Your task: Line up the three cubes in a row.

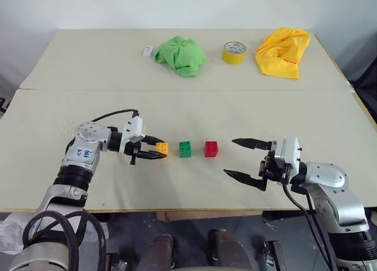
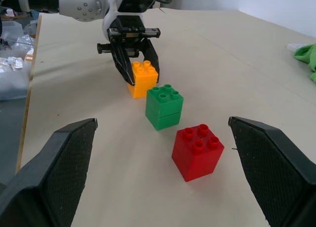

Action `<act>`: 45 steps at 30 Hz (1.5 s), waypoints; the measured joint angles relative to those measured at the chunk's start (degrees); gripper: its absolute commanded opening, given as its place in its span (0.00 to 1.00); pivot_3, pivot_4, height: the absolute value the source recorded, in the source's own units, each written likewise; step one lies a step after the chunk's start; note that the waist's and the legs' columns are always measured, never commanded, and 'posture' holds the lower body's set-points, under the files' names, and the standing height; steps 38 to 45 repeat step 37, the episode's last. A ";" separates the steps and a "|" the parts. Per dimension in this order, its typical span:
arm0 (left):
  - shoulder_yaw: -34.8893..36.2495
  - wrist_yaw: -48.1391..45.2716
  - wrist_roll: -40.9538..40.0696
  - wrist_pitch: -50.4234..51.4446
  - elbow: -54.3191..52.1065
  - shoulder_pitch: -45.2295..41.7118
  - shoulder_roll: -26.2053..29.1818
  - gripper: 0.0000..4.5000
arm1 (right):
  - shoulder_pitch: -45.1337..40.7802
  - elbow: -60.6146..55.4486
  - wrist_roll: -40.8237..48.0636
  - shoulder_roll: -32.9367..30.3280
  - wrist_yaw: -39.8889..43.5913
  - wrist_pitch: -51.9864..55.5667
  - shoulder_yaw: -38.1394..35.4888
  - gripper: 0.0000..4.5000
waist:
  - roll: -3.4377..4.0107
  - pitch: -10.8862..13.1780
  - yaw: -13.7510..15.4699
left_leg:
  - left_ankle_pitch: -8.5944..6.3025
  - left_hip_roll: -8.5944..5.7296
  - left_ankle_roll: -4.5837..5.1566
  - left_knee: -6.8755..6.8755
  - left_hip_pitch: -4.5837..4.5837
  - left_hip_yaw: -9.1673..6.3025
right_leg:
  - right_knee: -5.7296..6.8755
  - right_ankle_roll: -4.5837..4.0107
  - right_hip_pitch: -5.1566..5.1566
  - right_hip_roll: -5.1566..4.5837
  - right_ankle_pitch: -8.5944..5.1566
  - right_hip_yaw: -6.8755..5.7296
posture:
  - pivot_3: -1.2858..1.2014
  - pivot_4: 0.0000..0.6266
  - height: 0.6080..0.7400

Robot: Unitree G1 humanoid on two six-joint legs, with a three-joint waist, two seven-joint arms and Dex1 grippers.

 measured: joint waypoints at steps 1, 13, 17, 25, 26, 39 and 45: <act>0.01 -0.02 0.32 -0.76 1.09 -0.56 -0.30 0.33 | 0.13 -0.34 0.00 0.00 -0.23 0.00 -0.02 1.00 | 0.00 0.00 0.07 | 0.00 0.01 0.00 0.08 0.00 -0.01 | 0.00 0.01 0.03 0.00 0.01 -0.01 | 0.52 0.24 1.00; 0.86 -3.84 2.23 -7.93 12.54 -5.46 -2.93 0.50 | 3.83 2.72 -0.84 -2.71 2.04 -2.93 -1.60 1.00 | -0.01 0.00 0.79 | -0.05 -0.05 0.09 0.38 0.02 -0.17 | -0.03 0.16 0.33 -0.03 0.09 -0.03 | 0.52 0.24 1.00; 0.96 -3.93 3.27 -7.93 14.23 -5.59 -2.93 0.76 | 3.63 4.32 -0.85 -2.71 2.24 -3.96 -1.68 1.00 | -0.02 0.01 0.70 | -0.05 0.00 0.09 0.39 0.03 -0.16 | -0.03 0.16 0.33 -0.02 0.09 -0.04 | 0.52 0.24 1.00; 7.71 -5.38 -2.50 0.11 0.10 0.95 3.43 1.00 | 0.49 5.74 -0.56 -2.75 3.65 -5.09 -1.61 1.00 | -0.02 0.01 -0.10 | -0.08 0.15 0.02 0.37 0.02 -0.20 | -0.11 0.16 0.33 -0.15 0.09 0.10 | 0.52 0.24 1.00; 10.02 -4.96 -4.35 2.42 -4.63 4.03 5.66 1.00 | 0.11 6.98 -0.53 -3.01 4.35 -5.57 -1.88 1.00 | -0.01 0.01 -0.49 | -0.11 0.21 -0.02 0.35 0.03 -0.20 | -0.12 0.14 0.33 -0.15 0.08 0.20 | 0.52 0.24 1.00; 25.92 7.25 -12.70 13.77 -30.27 26.49 13.81 1.00 | -6.50 16.17 -0.56 -8.42 10.19 -7.27 -5.85 1.00 | 0.13 0.11 1.34 | -0.12 0.23 -0.05 0.39 0.26 -0.42 | -0.42 0.01 0.71 -0.21 0.05 0.35 | 0.52 0.24 1.00; 25.92 7.25 -12.70 13.77 -30.27 26.49 13.81 1.00 | -6.50 16.17 -0.56 -8.42 10.19 -7.27 -5.85 1.00 | 0.13 0.11 1.34 | -0.12 0.23 -0.05 0.39 0.26 -0.42 | -0.42 0.01 0.71 -0.21 0.05 0.35 | 0.52 0.24 1.00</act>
